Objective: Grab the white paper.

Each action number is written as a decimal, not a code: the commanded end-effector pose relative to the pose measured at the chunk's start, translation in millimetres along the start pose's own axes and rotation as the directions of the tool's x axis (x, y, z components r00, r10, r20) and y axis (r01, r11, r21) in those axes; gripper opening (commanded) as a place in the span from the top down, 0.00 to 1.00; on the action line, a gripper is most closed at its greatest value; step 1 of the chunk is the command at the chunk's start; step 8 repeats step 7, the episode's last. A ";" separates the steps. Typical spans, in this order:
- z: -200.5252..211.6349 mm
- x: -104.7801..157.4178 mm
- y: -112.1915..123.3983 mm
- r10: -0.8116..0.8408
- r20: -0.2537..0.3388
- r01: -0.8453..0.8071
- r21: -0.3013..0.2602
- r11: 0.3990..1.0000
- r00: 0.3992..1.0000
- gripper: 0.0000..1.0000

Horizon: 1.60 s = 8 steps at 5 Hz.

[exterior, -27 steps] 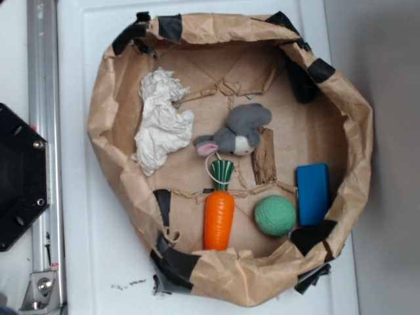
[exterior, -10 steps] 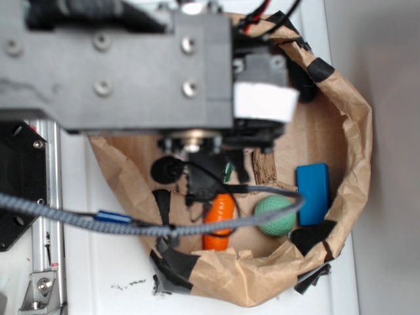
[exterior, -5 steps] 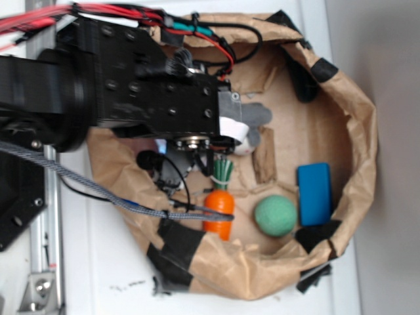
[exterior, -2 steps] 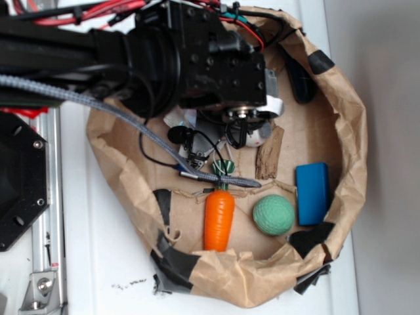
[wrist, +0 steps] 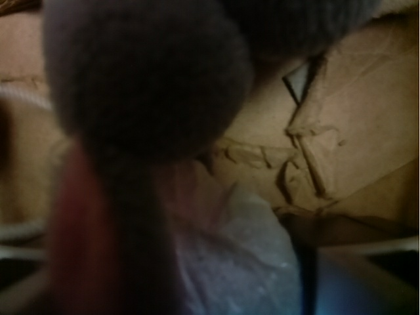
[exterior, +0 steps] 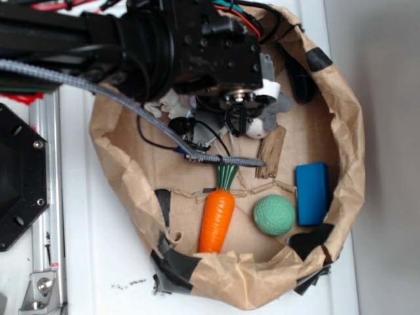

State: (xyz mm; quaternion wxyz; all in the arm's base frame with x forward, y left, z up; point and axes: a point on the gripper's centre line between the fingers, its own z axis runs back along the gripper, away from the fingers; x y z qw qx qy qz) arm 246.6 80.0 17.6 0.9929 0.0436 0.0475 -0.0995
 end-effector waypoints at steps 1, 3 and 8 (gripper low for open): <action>59.7 -9.7 -4.5 0.099 0.062 -0.097 -0.036 0.995 0.993 1.00; 168.4 22.8 -52.3 0.139 0.223 -0.108 -0.148 0.983 0.965 1.00; 165.7 20.7 -69.3 0.121 0.226 -0.104 -0.085 0.991 0.967 1.00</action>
